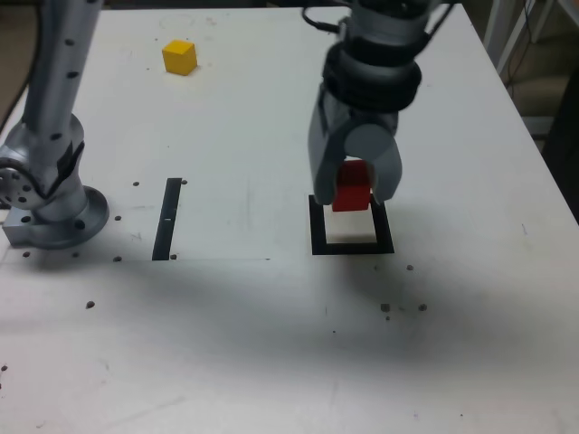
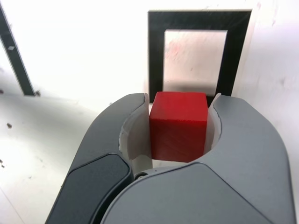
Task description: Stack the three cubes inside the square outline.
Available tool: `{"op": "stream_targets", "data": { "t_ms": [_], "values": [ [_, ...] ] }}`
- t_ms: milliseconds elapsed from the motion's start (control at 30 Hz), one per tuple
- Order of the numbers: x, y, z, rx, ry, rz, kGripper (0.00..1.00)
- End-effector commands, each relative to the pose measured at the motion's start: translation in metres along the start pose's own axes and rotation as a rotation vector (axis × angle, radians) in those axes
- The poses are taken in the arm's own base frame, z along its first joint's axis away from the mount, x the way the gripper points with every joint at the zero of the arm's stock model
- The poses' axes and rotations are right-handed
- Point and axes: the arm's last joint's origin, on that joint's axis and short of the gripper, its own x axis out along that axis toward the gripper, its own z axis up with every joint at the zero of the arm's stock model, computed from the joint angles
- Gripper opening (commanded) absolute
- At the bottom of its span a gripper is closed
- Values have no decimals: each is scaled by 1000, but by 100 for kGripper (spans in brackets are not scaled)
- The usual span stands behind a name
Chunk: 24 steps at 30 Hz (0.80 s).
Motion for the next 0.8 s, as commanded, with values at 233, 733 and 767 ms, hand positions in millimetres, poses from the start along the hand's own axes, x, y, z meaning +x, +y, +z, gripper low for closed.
{"op": "stream_targets", "data": {
  "t_ms": [233,733,767],
  "values": [
    [17,15,11,24,47,-21,30],
    [48,15,8,25,8,-64,30],
    [49,15,8,26,6,-63,30]
  ]
}}
